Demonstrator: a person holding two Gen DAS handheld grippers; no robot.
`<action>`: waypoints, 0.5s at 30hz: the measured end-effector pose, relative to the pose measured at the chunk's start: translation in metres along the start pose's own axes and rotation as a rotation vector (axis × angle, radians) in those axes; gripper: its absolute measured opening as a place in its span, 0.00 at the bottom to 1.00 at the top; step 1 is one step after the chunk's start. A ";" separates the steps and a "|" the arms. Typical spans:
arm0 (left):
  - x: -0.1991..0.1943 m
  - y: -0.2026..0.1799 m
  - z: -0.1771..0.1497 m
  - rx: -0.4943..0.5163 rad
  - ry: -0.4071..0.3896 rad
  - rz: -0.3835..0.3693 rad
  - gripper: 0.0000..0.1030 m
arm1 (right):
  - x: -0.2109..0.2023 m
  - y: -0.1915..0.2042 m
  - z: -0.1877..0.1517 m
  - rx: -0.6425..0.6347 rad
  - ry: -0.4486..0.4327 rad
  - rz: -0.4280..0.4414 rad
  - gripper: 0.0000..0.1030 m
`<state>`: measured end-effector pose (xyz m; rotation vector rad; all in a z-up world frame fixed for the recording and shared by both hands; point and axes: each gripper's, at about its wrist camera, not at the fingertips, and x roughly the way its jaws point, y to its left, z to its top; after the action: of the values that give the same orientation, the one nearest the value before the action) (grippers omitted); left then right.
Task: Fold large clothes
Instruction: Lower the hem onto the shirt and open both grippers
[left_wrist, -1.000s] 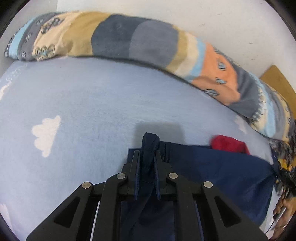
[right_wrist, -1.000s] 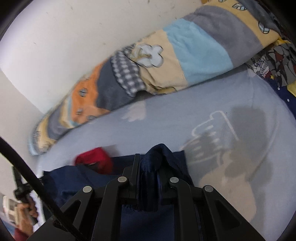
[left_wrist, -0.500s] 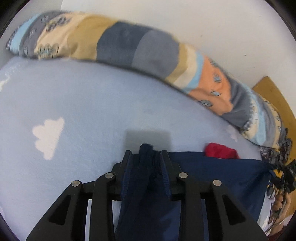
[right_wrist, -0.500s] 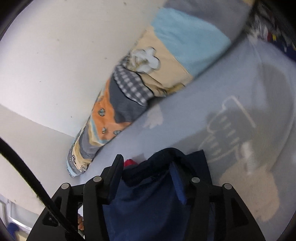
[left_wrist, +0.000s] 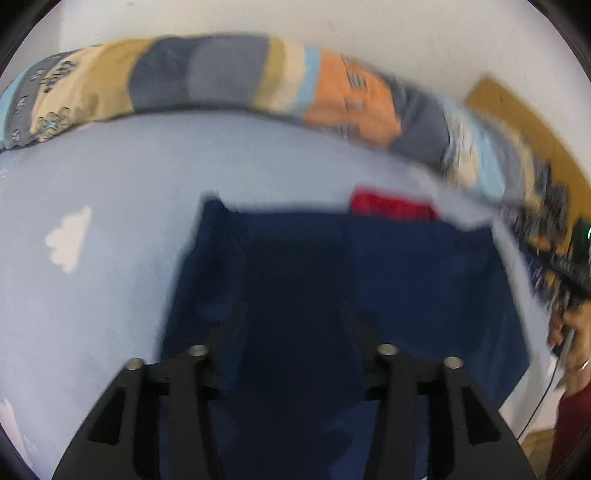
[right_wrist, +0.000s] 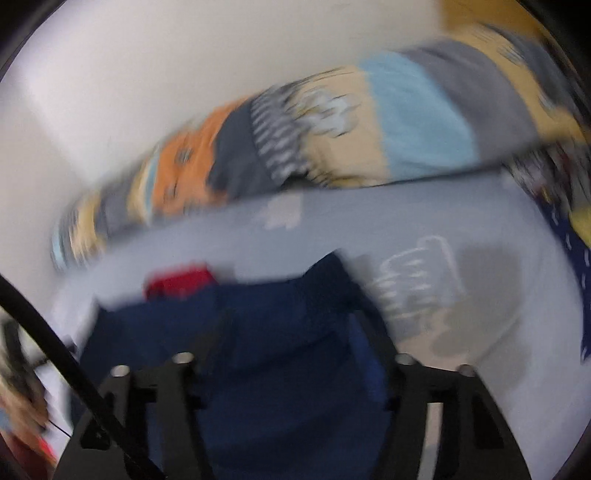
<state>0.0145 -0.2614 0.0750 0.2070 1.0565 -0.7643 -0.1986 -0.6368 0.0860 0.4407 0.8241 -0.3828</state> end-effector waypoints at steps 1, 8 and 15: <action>0.010 -0.005 -0.007 0.013 0.018 0.053 0.59 | 0.015 0.012 -0.008 -0.043 0.035 -0.015 0.51; 0.041 -0.010 -0.024 0.036 0.056 0.182 0.74 | 0.071 0.022 -0.038 -0.061 0.178 -0.136 0.49; -0.008 -0.025 -0.068 0.028 0.068 0.066 0.77 | 0.015 0.106 -0.098 -0.251 0.147 0.028 0.64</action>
<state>-0.0521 -0.2422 0.0528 0.2916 1.0982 -0.7167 -0.1975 -0.4991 0.0398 0.2483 0.9944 -0.2182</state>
